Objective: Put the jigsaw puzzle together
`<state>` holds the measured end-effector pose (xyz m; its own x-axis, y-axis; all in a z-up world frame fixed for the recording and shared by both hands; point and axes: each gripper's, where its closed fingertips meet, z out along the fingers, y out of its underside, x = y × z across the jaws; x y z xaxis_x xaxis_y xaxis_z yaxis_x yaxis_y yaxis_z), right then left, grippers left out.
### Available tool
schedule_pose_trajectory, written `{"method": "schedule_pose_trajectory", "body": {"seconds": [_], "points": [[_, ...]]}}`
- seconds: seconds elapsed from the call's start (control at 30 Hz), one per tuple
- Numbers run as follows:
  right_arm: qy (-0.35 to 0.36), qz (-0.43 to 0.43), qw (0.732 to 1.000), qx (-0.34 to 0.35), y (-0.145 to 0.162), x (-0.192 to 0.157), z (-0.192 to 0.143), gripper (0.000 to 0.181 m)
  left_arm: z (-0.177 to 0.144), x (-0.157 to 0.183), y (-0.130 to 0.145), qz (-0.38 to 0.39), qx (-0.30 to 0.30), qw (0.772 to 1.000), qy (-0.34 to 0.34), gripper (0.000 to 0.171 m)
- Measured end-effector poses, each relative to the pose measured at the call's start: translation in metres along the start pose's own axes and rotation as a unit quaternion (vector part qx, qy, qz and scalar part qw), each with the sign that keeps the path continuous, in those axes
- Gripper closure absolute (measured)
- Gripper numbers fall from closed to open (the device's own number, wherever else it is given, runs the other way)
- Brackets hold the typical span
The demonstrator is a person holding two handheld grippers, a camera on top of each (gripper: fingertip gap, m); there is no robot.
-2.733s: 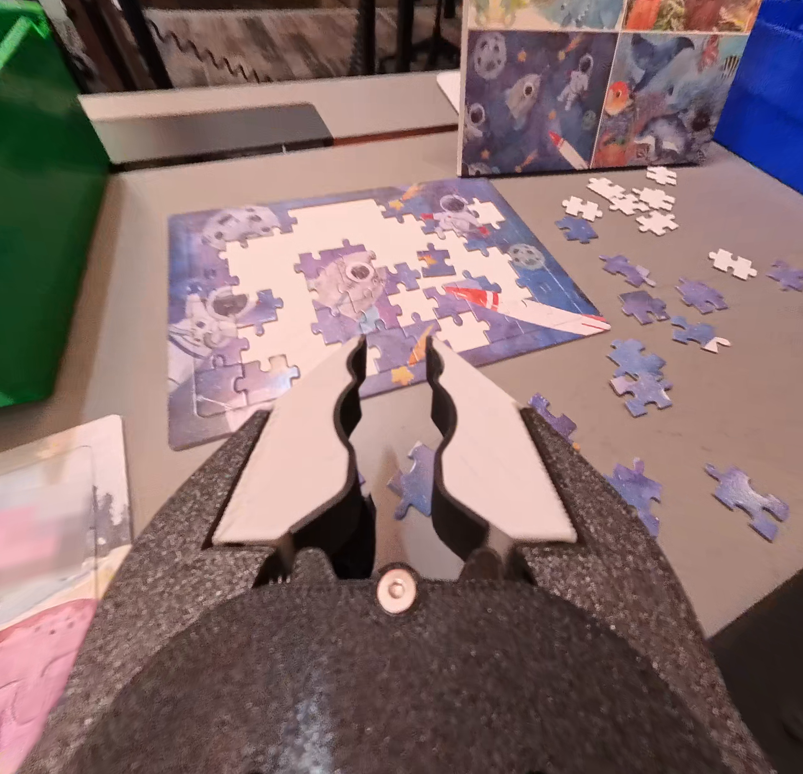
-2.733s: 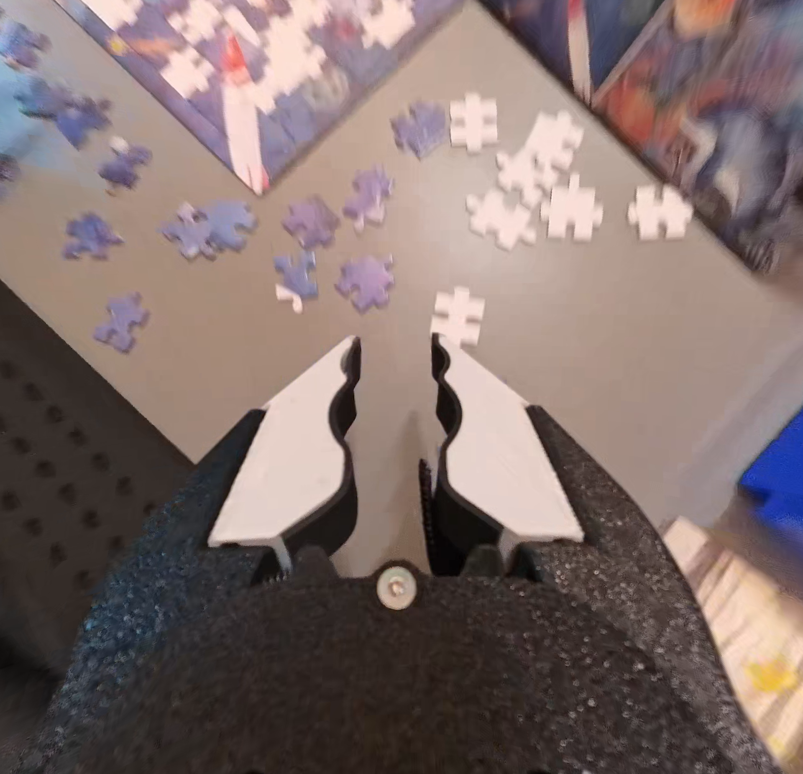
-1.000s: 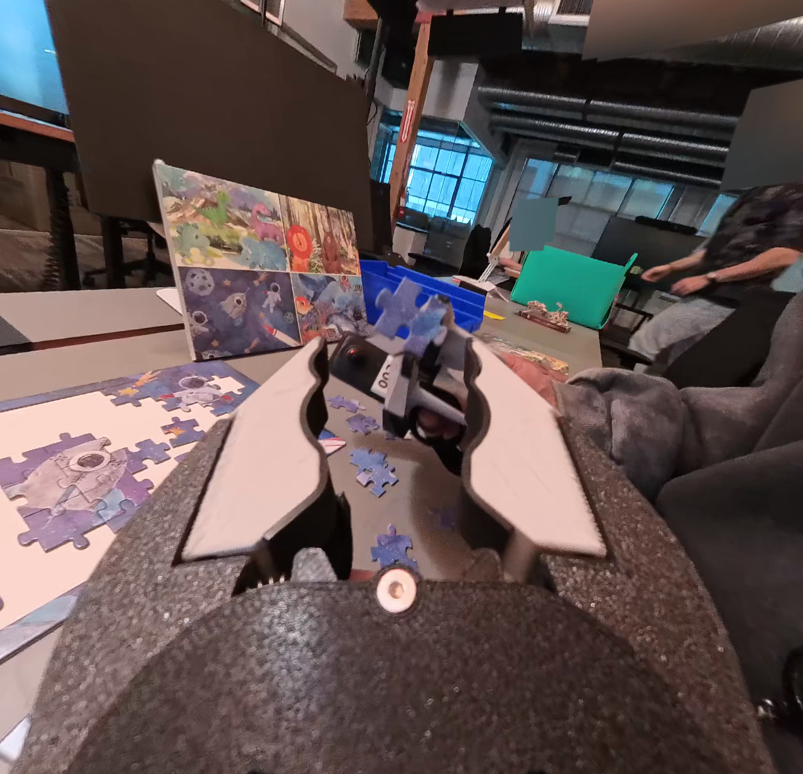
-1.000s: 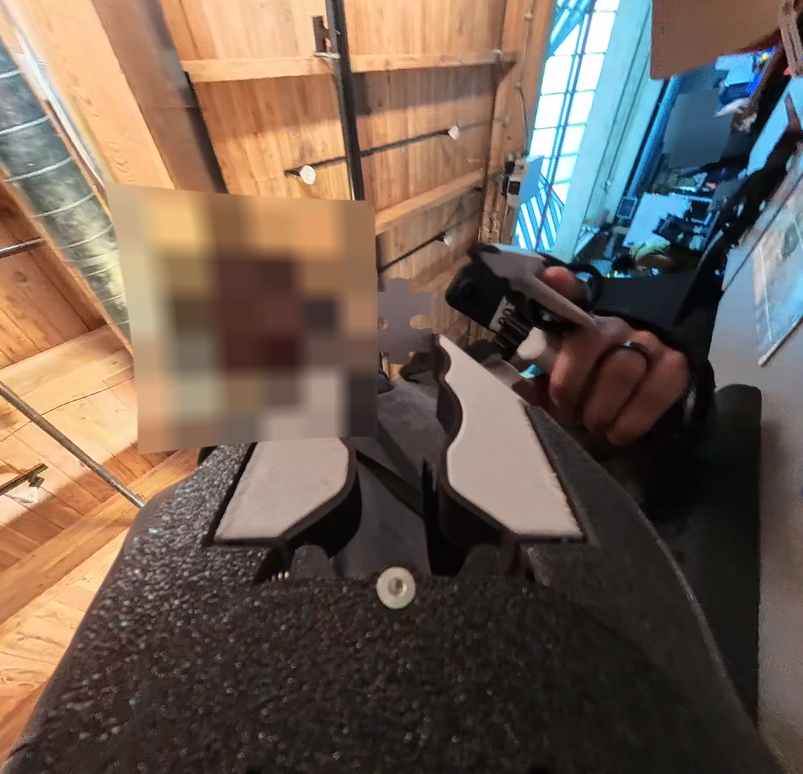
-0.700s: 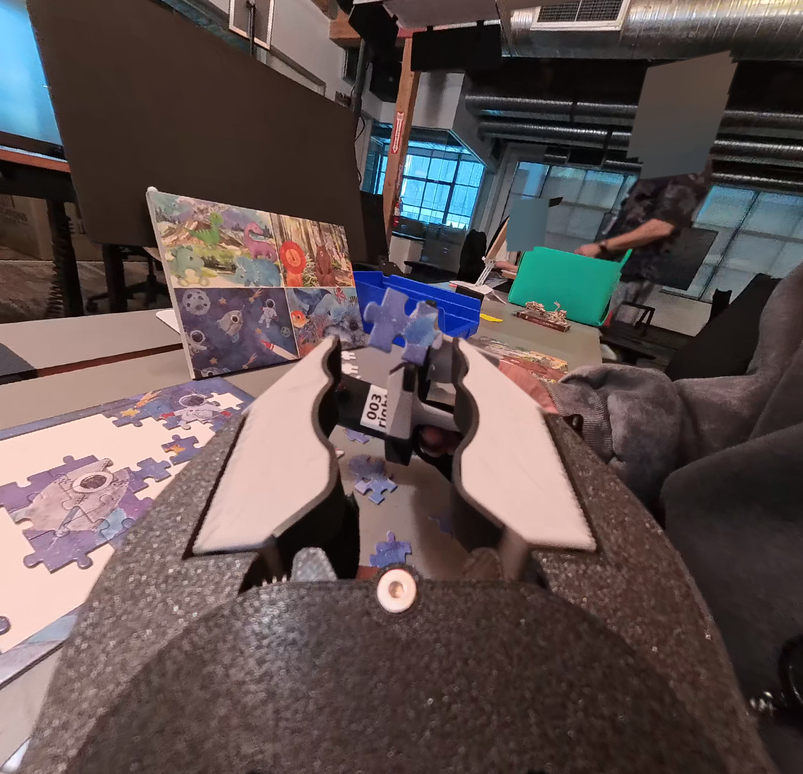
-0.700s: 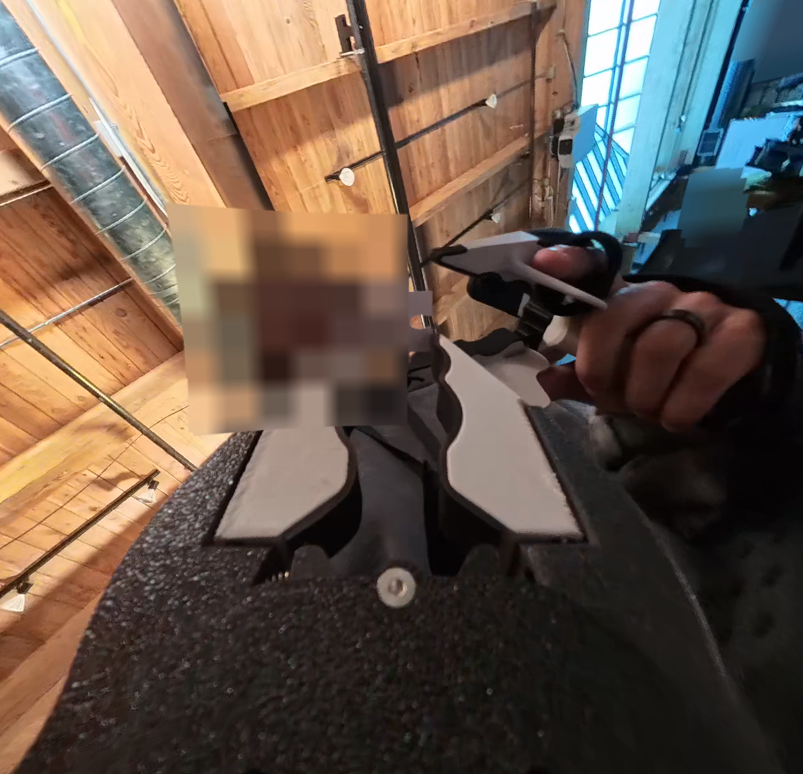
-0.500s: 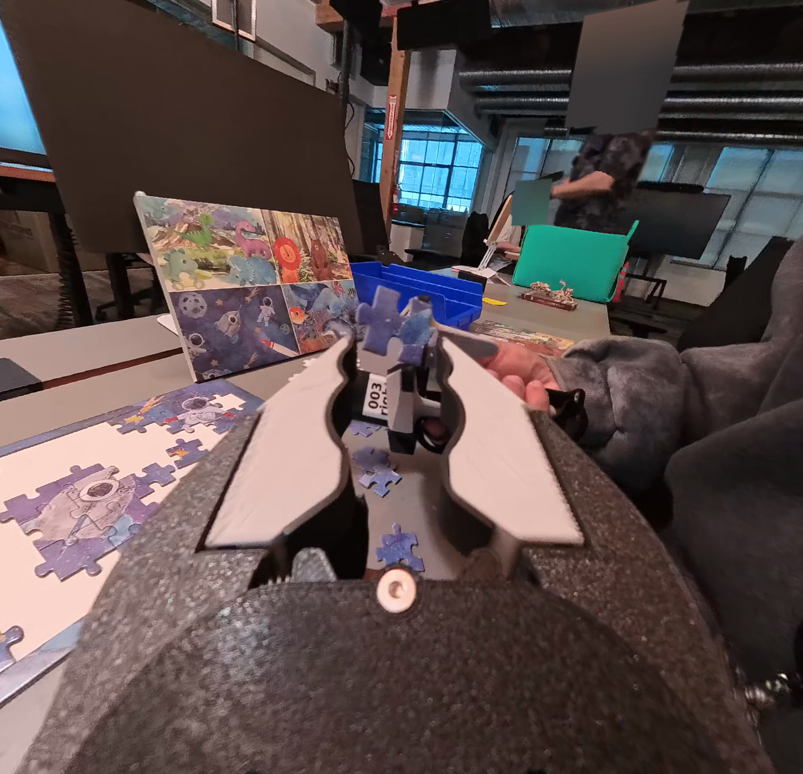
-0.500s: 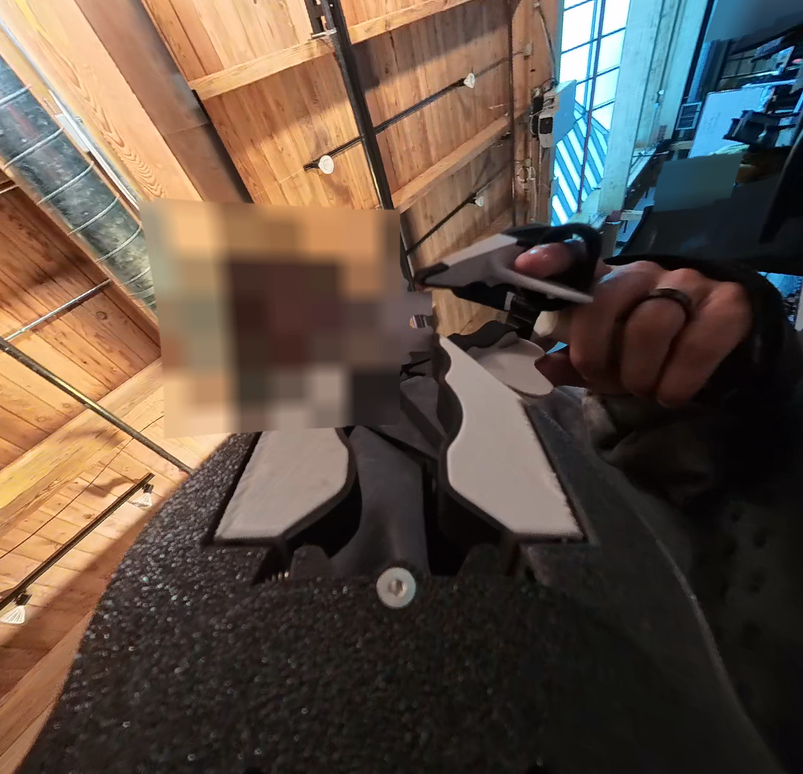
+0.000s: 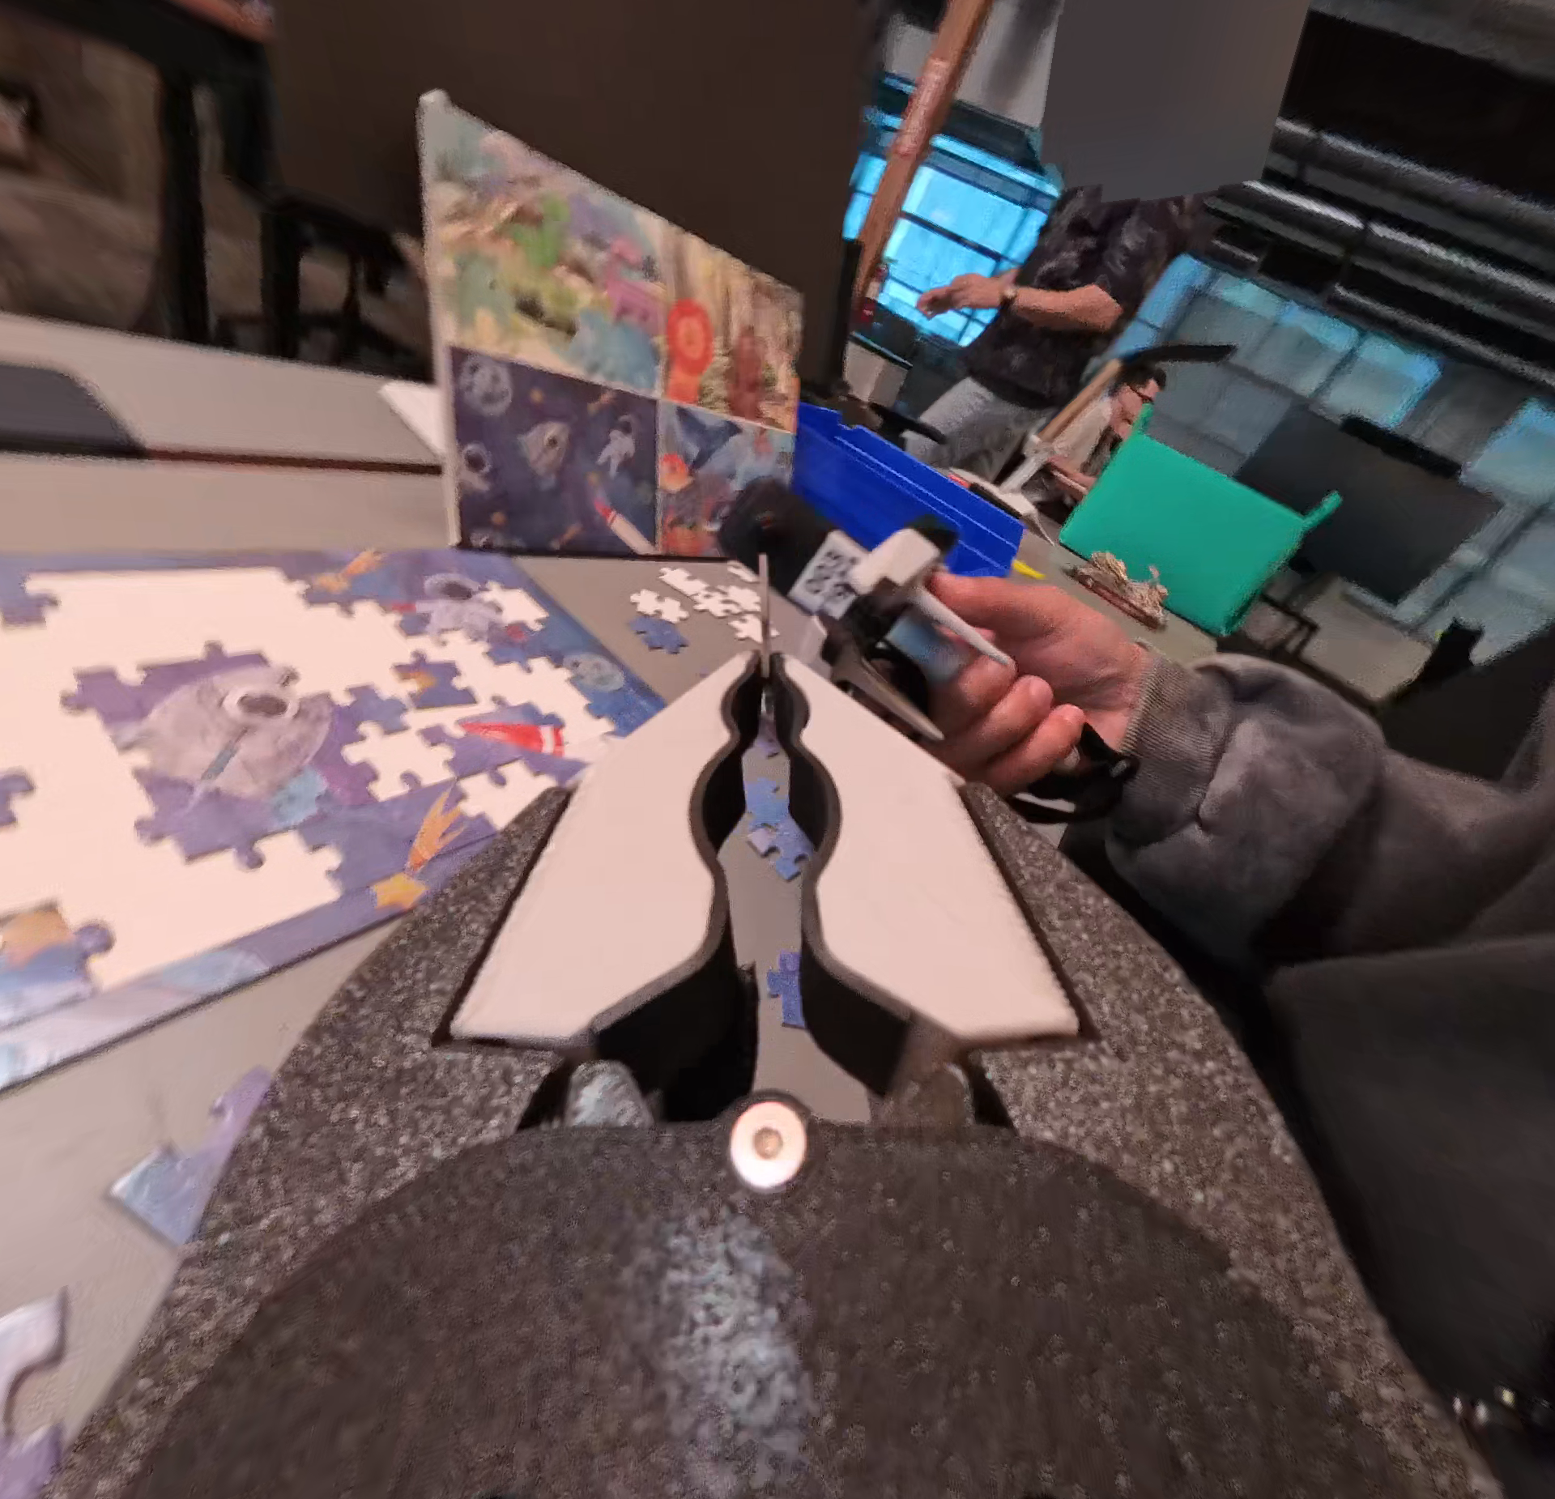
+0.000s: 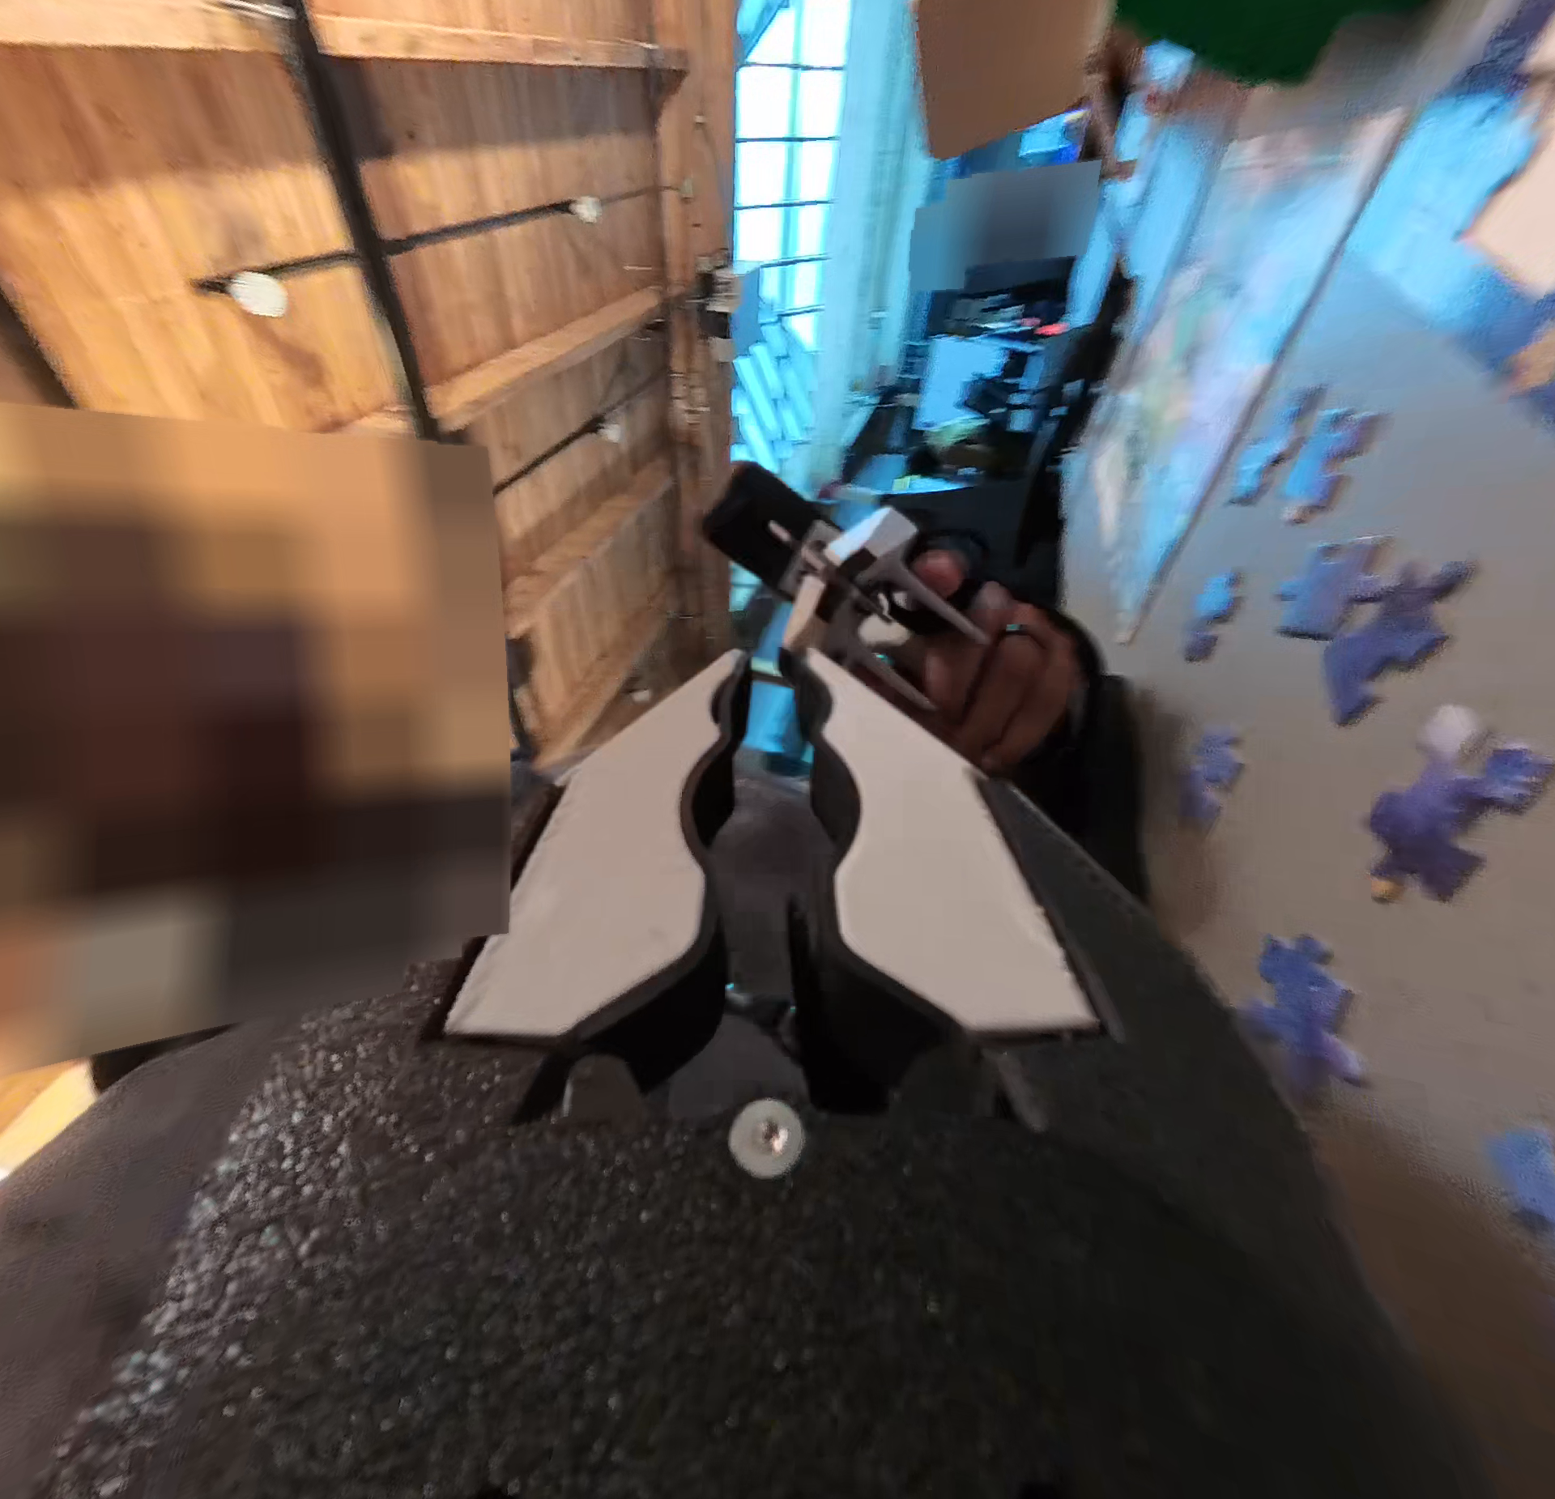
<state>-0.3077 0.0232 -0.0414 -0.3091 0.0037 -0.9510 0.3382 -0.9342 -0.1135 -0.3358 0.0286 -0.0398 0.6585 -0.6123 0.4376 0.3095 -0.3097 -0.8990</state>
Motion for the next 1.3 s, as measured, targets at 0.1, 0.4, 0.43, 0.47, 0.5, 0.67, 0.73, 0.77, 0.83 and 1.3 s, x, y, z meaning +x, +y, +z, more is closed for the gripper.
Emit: {"method": "schedule_pose_trajectory", "body": {"seconds": [0.1,0.4,0.43,0.47,0.5,0.67,0.73,0.77,0.83,1.3], "points": [[0.081,-0.067,0.994,0.01,-0.017,0.004,-0.01,0.165,-0.008,-0.044,-0.008,-0.121,0.017,0.99,-0.067,0.17],[0.267,-0.284,0.919,0.065,-0.06,0.031,-0.047,0.167,-0.004,-0.149,-0.001,-0.313,-0.006,0.925,-0.215,0.17],[0.255,-0.282,0.922,0.068,-0.056,0.027,-0.046,0.167,0.001,-0.156,0.001,-0.307,-0.02,0.923,-0.231,0.17],[0.239,-0.288,0.924,0.069,-0.052,0.02,-0.045,0.167,0.004,-0.164,0.005,-0.299,-0.033,0.92,-0.252,0.17],[0.232,-0.296,0.924,0.07,-0.049,0.017,-0.044,0.169,0.005,-0.171,0.007,-0.293,-0.04,0.916,-0.273,0.17],[0.207,-0.276,0.936,0.066,-0.045,0.01,-0.046,0.168,0.016,-0.189,0.017,-0.295,-0.063,0.901,-0.312,0.17],[0.193,-0.265,0.942,0.076,-0.045,0.007,-0.048,0.167,0.016,-0.195,0.021,-0.296,-0.072,0.895,-0.326,0.17],[0.19,-0.26,0.944,0.076,-0.045,0.007,-0.048,0.167,0.016,-0.196,0.023,-0.295,-0.077,0.894,-0.328,0.17],[0.185,-0.249,0.948,0.071,-0.043,0.009,-0.048,0.166,0.016,-0.196,0.023,-0.294,-0.079,0.894,-0.327,0.17],[0.189,-0.228,0.953,0.059,-0.041,0.02,-0.047,0.164,0.023,-0.194,0.03,-0.286,-0.114,0.899,-0.312,0.17]]}}
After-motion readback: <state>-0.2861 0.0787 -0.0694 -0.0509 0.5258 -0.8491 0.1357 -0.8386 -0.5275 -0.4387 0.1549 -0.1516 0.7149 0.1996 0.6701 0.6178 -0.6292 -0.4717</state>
